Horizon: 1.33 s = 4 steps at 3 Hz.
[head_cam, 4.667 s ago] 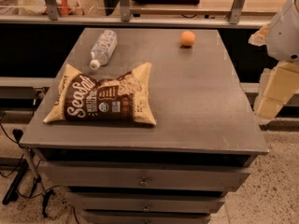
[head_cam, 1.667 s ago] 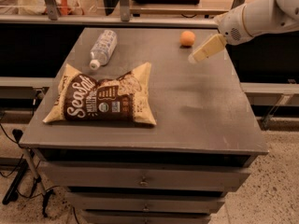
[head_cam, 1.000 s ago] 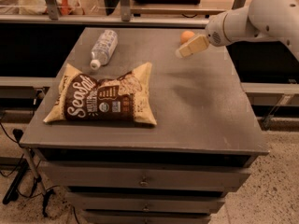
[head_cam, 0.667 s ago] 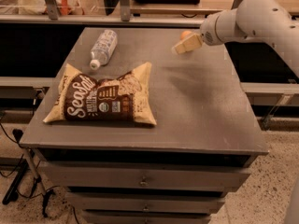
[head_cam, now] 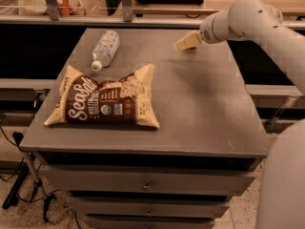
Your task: Pick orange
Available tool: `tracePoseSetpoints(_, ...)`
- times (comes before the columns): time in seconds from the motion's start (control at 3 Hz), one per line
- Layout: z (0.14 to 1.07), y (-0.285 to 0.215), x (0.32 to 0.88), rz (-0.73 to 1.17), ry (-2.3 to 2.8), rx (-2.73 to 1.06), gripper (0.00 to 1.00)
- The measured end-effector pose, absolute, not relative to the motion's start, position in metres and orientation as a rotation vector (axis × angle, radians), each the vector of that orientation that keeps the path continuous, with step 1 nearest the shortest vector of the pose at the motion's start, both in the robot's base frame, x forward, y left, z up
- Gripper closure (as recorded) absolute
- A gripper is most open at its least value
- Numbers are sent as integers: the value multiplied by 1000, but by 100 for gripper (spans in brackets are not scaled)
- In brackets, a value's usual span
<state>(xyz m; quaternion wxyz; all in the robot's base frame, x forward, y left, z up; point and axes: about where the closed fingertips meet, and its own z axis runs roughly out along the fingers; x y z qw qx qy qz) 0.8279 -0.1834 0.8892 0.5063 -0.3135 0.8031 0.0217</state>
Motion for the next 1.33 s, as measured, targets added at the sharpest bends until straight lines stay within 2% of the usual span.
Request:
tracePoseSetpoints(0.33, 881, -186, 841, 60, 1957, -727, 0)
tracePoseSetpoints(0.67, 873, -185, 849, 82, 1970, -712, 16)
tracePoseSetpoints(1.33, 867, -184, 854, 99, 1978, -698, 61)
